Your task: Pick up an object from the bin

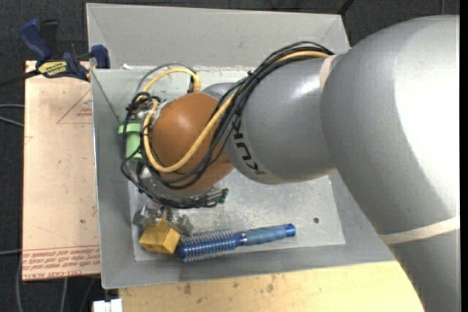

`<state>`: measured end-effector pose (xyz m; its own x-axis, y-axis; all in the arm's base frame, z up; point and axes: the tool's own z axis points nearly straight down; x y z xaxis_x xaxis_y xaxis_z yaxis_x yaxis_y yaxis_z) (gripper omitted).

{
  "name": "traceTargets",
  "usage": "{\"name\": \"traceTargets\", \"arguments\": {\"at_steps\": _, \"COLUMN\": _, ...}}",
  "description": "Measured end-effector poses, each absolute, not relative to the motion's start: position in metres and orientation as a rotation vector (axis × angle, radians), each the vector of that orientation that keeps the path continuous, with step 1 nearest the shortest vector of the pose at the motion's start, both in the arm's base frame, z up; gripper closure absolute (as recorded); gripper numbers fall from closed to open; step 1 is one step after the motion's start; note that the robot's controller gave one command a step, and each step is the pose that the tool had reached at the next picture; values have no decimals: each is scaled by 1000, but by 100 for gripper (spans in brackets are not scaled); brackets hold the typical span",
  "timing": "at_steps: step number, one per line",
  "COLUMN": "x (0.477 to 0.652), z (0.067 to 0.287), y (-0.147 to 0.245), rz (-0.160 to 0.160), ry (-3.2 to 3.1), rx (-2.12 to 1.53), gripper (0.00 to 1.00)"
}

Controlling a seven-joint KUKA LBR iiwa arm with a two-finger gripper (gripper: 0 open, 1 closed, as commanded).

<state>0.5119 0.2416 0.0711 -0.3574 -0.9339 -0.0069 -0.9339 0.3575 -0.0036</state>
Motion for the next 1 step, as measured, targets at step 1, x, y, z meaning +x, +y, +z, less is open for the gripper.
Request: {"name": "traceTargets", "arguments": {"at_steps": 1, "x": 514, "z": 196, "y": 243, "rz": 0, "ry": 2582, "rx": -1770, "gripper": 100}}
